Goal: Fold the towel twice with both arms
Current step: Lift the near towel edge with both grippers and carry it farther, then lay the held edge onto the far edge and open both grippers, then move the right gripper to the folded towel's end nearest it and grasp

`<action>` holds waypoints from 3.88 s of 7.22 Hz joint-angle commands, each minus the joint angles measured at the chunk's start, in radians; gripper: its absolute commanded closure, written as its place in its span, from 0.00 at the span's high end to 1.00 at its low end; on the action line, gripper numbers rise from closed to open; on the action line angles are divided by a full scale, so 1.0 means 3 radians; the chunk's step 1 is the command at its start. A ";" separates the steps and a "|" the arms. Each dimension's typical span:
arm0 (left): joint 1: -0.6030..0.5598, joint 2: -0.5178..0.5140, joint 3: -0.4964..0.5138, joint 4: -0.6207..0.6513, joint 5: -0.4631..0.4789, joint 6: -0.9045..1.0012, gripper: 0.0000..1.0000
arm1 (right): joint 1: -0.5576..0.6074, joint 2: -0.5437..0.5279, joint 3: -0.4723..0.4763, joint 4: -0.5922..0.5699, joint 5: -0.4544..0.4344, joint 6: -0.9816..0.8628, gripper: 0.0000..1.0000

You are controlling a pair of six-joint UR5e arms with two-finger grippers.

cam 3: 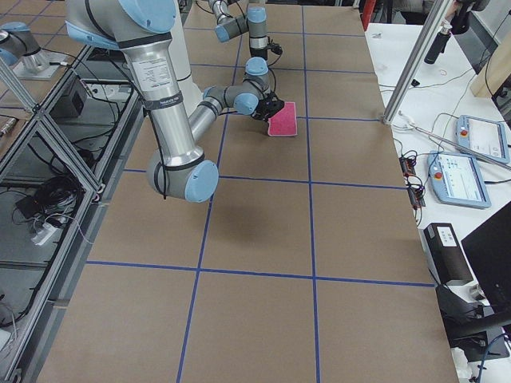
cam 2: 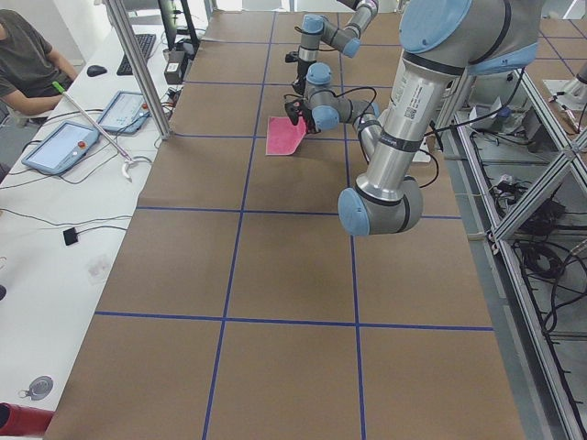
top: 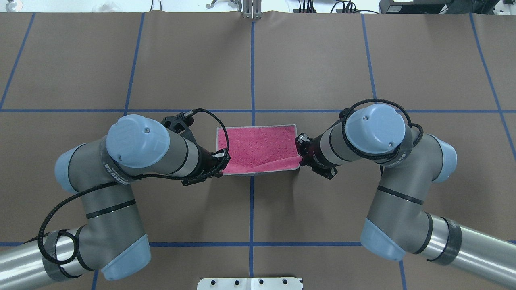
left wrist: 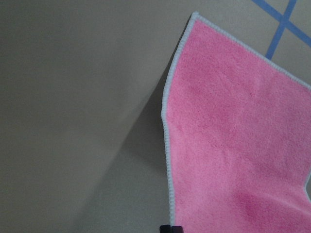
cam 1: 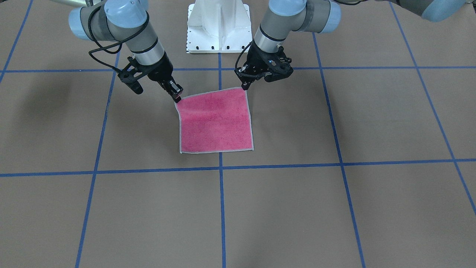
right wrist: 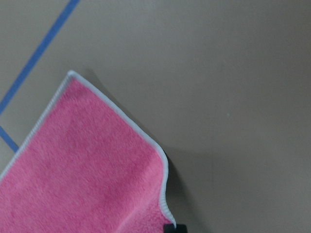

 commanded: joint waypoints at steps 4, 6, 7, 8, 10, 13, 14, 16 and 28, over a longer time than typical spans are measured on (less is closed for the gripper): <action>-0.0313 -0.0349 0.0531 -0.0019 0.0001 0.0001 0.00 | 0.0239 0.0366 -0.0481 0.0020 0.0130 0.0022 0.00; -0.0359 -0.0354 0.0710 -0.0192 0.0006 0.0002 0.00 | 0.0300 0.0423 -0.0584 0.0030 0.0308 0.0027 0.00; -0.0400 -0.0379 0.0812 -0.0264 0.0007 0.0002 0.00 | 0.0331 0.0509 -0.0685 0.0031 0.0324 0.0072 0.00; -0.0420 -0.0440 0.0925 -0.0280 0.0007 0.0002 0.00 | 0.0337 0.0576 -0.0808 0.0031 0.0329 0.0093 0.00; -0.0421 -0.0477 0.1109 -0.0392 0.0007 0.0007 0.00 | 0.0347 0.0623 -0.1007 0.0339 0.0324 0.0108 0.00; -0.0421 -0.0482 0.1227 -0.0485 0.0007 0.0007 0.00 | 0.0403 0.0628 -0.1254 0.0665 0.0319 0.0134 0.00; -0.0421 -0.0482 0.1227 -0.0485 0.0007 0.0012 0.00 | 0.0418 0.0623 -0.1269 0.0665 0.0309 0.0124 0.05; -0.0421 -0.0482 0.1248 -0.0490 0.0017 0.0012 0.97 | 0.0439 0.0689 -0.1381 0.0670 0.0294 0.0129 1.00; -0.0513 -0.0487 0.1207 -0.0551 0.0037 0.0012 1.00 | 0.0004 0.0285 -0.0957 0.0752 -0.0090 0.0328 0.91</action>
